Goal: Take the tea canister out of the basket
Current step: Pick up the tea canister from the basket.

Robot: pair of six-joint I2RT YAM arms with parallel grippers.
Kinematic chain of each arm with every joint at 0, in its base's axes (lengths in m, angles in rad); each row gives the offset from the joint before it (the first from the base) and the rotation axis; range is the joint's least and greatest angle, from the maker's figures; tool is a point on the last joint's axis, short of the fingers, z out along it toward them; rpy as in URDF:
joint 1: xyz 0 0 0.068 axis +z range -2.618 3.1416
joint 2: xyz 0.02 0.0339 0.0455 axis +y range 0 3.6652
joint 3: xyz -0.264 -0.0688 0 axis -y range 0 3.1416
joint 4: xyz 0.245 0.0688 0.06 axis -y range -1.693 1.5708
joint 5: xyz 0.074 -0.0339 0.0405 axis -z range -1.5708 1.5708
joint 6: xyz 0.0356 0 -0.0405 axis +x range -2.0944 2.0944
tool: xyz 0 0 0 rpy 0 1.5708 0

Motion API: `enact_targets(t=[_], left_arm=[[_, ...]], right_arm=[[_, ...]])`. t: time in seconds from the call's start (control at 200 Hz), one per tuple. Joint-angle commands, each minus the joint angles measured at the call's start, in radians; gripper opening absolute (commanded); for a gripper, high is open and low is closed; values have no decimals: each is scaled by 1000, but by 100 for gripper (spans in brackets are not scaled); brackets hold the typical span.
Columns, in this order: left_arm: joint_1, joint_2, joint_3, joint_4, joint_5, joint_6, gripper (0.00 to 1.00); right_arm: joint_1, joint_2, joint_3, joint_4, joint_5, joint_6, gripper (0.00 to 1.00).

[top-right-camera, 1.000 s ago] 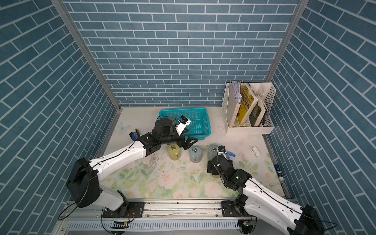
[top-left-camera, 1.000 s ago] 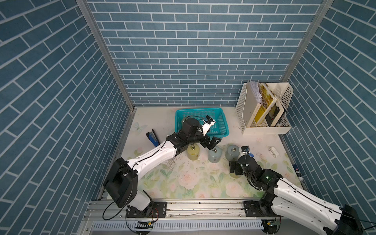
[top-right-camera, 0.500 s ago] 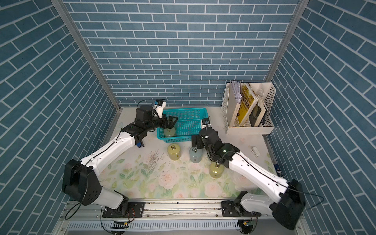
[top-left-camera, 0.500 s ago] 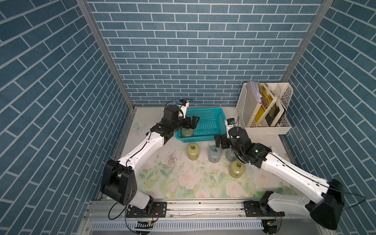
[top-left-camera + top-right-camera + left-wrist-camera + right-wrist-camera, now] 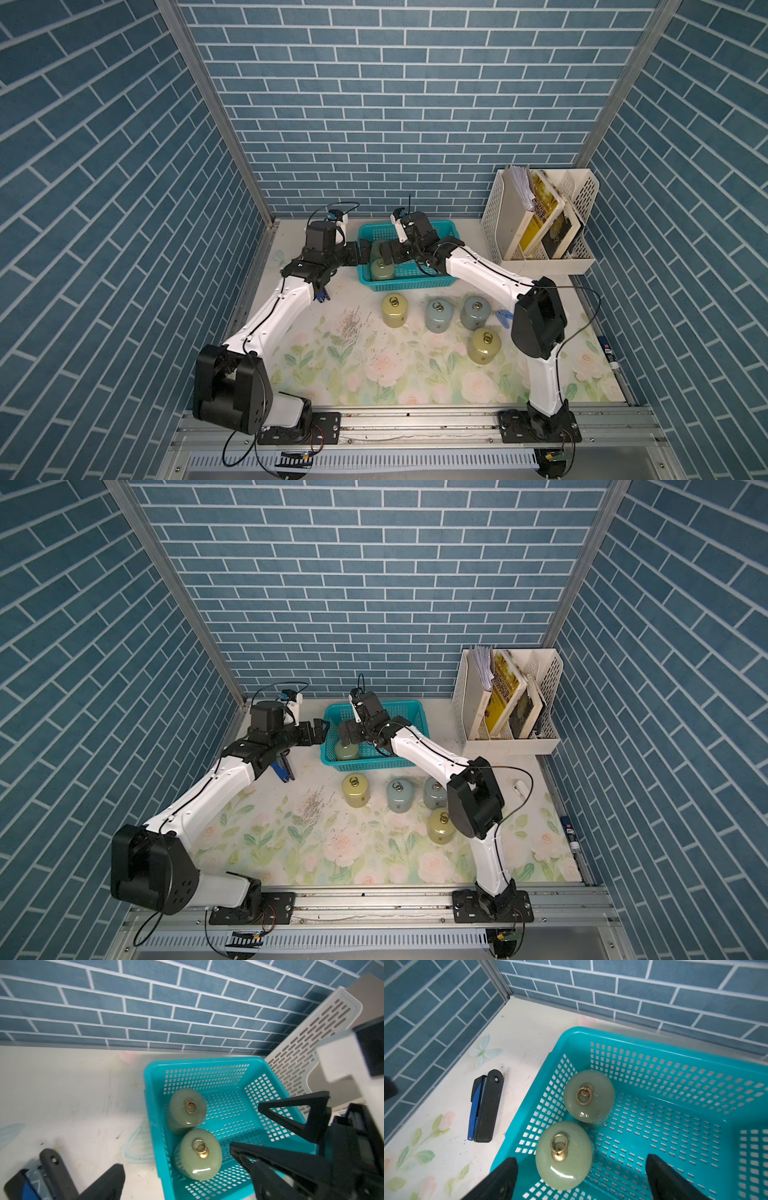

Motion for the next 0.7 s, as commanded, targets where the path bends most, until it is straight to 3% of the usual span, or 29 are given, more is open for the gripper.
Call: enact_targets(t=[0.0,0.215,0.695], left_arm=[[18,-37,-53,18,-61,-46,100],[20,-37,-98,43,-78,-53,100],[19,-32,-122,56,-37,-45,100]], right_arm=[[4,70,85,-81,-32,4,98],[14,222,215,-132,-57,-13,97],[48,269,230,-173,-58,-19,96]])
